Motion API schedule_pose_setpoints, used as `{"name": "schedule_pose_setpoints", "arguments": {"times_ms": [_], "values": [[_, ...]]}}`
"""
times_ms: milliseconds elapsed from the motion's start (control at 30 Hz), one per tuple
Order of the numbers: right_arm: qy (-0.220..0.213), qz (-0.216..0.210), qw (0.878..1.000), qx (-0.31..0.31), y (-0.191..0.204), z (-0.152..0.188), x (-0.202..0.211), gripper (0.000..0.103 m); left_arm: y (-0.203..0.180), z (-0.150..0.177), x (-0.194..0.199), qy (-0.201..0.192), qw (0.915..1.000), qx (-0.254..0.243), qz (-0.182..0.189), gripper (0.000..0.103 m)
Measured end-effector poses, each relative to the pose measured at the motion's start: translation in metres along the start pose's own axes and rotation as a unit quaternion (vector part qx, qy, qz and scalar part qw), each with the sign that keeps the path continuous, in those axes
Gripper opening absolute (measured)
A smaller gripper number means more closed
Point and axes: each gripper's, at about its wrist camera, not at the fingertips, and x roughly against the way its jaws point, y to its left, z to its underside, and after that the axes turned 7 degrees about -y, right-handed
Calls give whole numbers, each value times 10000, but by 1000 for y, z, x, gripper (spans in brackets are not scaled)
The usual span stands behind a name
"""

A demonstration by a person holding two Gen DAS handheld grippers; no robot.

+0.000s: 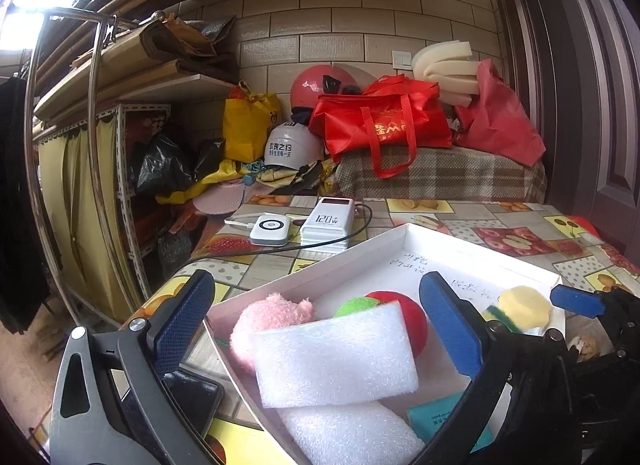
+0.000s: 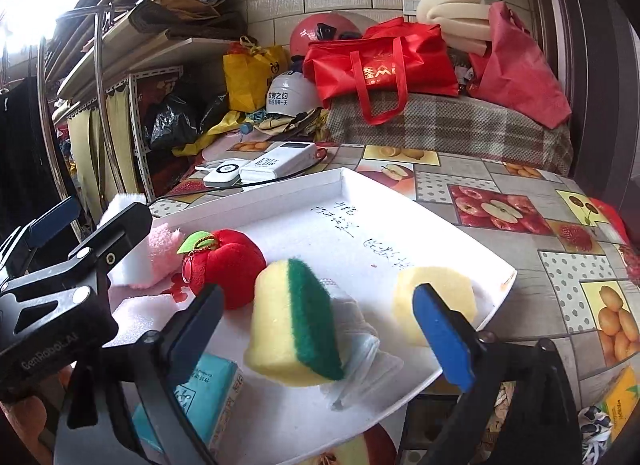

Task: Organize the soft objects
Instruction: 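Open the left tool to drop the foam sheet while the right tool releases the sponge into the box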

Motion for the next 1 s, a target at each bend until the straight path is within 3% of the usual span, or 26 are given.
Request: {"name": "schedule_pose_setpoints", "arguments": {"times_ms": [167,467,700,1000], "values": [[-98,29,9997,219,8,-1,2,103,1,0,3,-63,10000,18,-40,103],[-161,108,9998,68,3,-2,3,103,2,1,5,-78,9999,85,-58,103],[-653,784,9948,66,2,-2,23,103,4,1,8,-132,9998,121,-128,103],[-1065,661,9920,131,3,3,49,103,1,3,18,-121,9997,63,-207,103]]}}
